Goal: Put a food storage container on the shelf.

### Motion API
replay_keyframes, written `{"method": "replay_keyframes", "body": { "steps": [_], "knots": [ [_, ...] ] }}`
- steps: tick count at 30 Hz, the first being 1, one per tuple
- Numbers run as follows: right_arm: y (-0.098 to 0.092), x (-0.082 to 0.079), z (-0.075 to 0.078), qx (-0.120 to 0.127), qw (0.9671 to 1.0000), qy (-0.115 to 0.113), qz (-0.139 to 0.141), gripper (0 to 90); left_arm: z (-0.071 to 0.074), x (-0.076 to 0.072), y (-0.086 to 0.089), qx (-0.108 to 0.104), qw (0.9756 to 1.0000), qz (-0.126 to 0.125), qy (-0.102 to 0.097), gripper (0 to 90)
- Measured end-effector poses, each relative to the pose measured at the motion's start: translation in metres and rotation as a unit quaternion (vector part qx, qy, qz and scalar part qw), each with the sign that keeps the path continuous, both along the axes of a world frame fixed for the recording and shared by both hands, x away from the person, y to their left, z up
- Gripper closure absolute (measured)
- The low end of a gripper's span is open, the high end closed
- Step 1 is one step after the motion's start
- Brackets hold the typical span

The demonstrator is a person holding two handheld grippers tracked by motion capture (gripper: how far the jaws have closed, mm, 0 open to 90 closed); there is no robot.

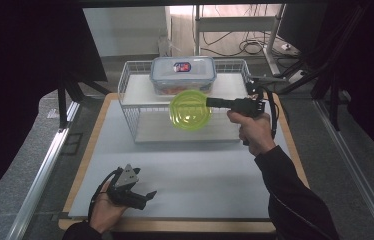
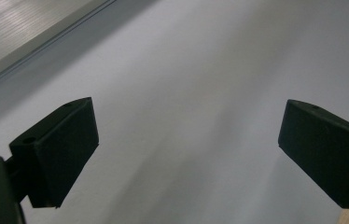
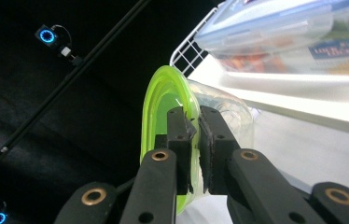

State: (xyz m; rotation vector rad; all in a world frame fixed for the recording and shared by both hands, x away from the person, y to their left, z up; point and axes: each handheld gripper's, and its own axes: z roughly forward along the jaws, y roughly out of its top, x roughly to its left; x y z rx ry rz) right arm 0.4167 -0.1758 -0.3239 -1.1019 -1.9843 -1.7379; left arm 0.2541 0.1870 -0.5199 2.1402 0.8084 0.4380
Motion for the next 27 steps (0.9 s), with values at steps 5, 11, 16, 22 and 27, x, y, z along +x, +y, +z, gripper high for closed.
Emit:
{"method": "replay_keyframes", "body": {
  "steps": [5,11,16,22,27],
  "knots": [
    [0.002,0.004,0.012,0.004,1.0000,-0.004,-0.002,84.2,0.000,0.000,0.000,0.000,1.0000,-0.001,0.000,4.9],
    [0.004,0.009,0.022,0.009,0.9999,-0.007,-0.007,84.2,0.001,0.000,0.000,0.001,1.0000,0.000,0.000,5.0],
    [0.005,0.014,0.032,0.013,0.9998,-0.008,-0.011,84.2,0.002,-0.001,0.002,-0.020,0.9998,-0.005,-0.002,4.5],
    [0.008,0.024,0.046,0.013,0.9996,-0.009,-0.022,84.2,0.003,-0.001,0.003,-0.024,0.9997,-0.005,-0.004,4.2],
    [0.010,0.033,0.055,0.011,0.9994,-0.014,-0.031,84.2,0.003,0.000,0.003,-0.026,0.9996,-0.006,-0.003,4.1]
  ]
}}
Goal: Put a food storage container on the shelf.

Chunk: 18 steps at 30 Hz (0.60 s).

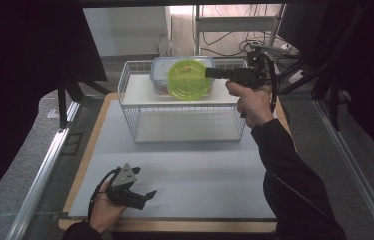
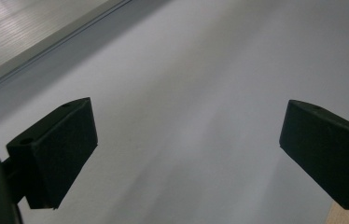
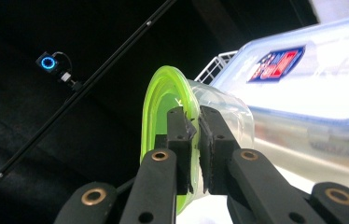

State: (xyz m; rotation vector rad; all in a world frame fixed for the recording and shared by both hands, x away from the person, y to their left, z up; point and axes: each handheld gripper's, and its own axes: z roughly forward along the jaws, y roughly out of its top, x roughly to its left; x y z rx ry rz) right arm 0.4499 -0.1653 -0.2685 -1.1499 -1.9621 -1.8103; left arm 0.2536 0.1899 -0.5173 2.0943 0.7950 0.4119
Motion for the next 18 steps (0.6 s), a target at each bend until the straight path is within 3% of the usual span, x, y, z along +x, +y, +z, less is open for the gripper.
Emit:
{"method": "replay_keyframes", "body": {
  "steps": [18],
  "knots": [
    [0.018,0.041,0.024,-0.005,0.9992,-0.003,-0.039,84.1,0.000,0.000,0.001,-0.003,1.0000,-0.005,0.002,4.2]
  ]
}}
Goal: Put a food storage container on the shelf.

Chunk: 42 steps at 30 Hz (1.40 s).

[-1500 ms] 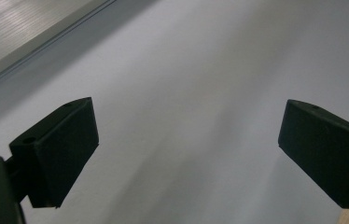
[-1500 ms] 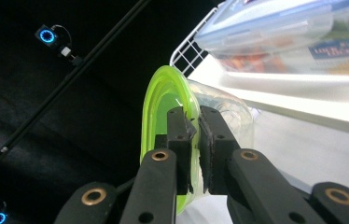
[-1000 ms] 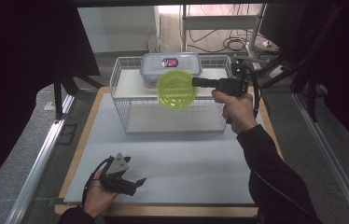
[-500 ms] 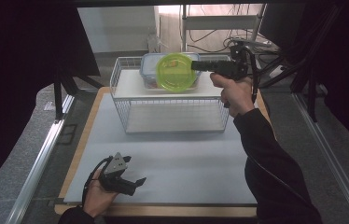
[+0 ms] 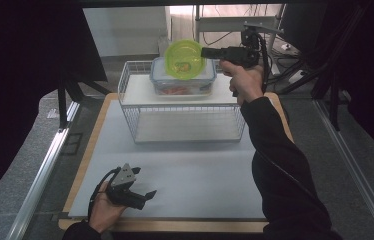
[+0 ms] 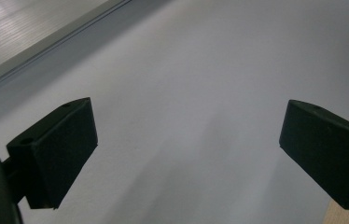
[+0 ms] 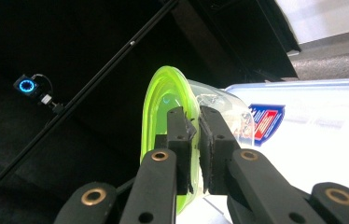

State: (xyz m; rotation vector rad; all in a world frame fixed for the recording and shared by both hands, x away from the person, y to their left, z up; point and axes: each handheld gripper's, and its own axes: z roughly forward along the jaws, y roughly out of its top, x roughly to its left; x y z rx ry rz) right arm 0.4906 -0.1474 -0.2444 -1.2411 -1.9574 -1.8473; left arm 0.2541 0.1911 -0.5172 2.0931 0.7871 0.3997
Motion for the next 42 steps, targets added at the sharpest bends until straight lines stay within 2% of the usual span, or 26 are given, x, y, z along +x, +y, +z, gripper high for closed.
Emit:
{"method": "replay_keyframes", "body": {
  "steps": [13,20,23,24,25,36,42],
  "knots": [
    [0.012,0.024,0.000,-0.007,0.9998,0.015,-0.015,84.1,0.000,0.000,0.000,-0.003,1.0000,-0.001,0.001,4.2],
    [0.017,0.037,-0.006,-0.010,0.9991,0.036,-0.019,83.8,-0.001,0.000,0.000,-0.003,1.0000,-0.002,0.003,4.3],
    [0.020,0.038,-0.003,-0.030,0.9988,0.026,-0.030,82.3,-0.001,0.001,0.000,-0.001,1.0000,-0.004,0.005,4.3],
    [0.020,0.038,-0.003,-0.030,0.9988,0.026,-0.030,82.3,-0.001,0.001,0.000,-0.001,1.0000,-0.004,0.005,4.4],
    [0.022,0.038,-0.001,-0.048,0.9977,0.019,-0.044,81.0,-0.001,0.000,-0.001,-0.001,1.0000,-0.004,0.006,4.4],
    [0.026,0.047,-0.007,-0.058,0.9949,0.024,-0.079,75.4,-0.001,0.000,-0.001,0.001,1.0000,-0.005,0.008,4.4],
    [0.027,0.051,-0.010,-0.058,0.9944,0.026,-0.085,73.1,-0.002,0.001,-0.001,0.002,0.9999,-0.006,0.009,4.5]
  ]
}}
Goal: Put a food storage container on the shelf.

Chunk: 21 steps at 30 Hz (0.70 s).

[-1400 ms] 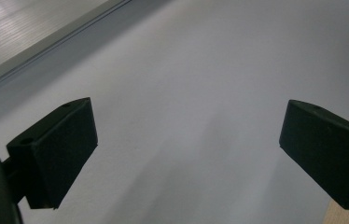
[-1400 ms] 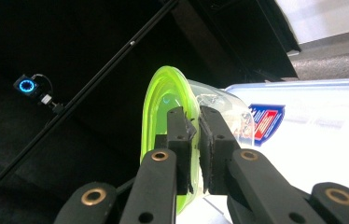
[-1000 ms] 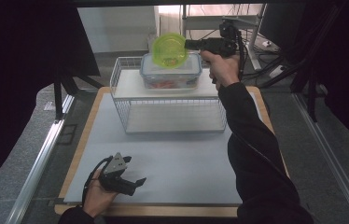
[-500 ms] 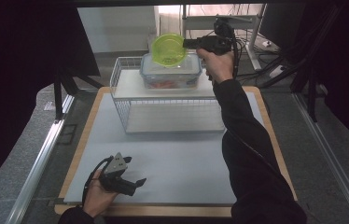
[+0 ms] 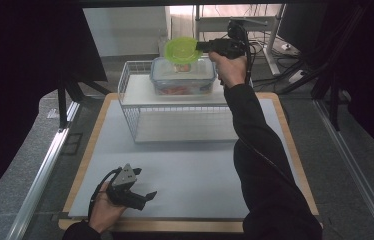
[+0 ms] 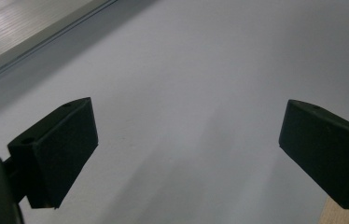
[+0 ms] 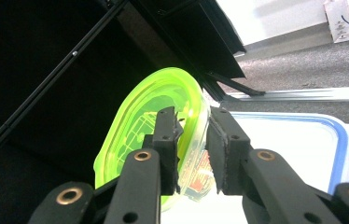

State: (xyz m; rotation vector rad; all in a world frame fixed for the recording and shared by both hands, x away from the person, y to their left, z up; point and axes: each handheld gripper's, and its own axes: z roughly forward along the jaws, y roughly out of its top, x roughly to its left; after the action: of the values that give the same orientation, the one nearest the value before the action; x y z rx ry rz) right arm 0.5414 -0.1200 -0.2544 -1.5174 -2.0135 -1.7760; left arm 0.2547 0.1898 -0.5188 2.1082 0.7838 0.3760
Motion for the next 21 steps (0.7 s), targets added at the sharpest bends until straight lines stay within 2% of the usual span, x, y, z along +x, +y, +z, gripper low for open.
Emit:
{"method": "replay_keyframes", "body": {
  "steps": [9,11,12,16,18,20,21],
  "knots": [
    [0.0057,0.0021,0.0002,-0.030,0.9994,-0.018,-0.004,67.2,-0.0002,-0.0001,-0.0006,0.001,1.0000,-0.001,0.001,4.5],
    [0.0060,0.0022,0.0004,-0.030,0.9993,-0.019,-0.006,65.4,-0.0003,0.0000,-0.0006,0.002,1.0000,-0.001,0.001,4.5],
    [0.0060,0.0029,0.0006,-0.034,0.9991,-0.026,-0.005,59.6,-0.0003,0.0000,-0.0006,0.002,1.0000,-0.001,0.001,4.5],
    [0.0059,0.0025,0.0009,-0.044,0.9985,-0.034,-0.006,52.9,-0.0003,-0.0001,-0.0007,0.001,1.0000,-0.001,0.001,4.5],
    [0.0047,0.0005,0.0017,-0.060,0.9969,-0.051,-0.001,43.6,-0.0003,-0.0002,-0.0008,0.001,1.0000,-0.001,0.001,4.5],
    [0.0044,-0.0004,0.0022,-0.060,0.9967,-0.054,0.000,41.2,-0.0005,0.0000,-0.0007,0.003,1.0000,-0.002,-0.001,4.5],
    [0.0026,-0.0028,0.0033,-0.066,0.9958,-0.063,0.009,35.3,-0.0004,0.0000,-0.0008,0.003,1.0000,-0.002,0.000,4.5]
  ]
}}
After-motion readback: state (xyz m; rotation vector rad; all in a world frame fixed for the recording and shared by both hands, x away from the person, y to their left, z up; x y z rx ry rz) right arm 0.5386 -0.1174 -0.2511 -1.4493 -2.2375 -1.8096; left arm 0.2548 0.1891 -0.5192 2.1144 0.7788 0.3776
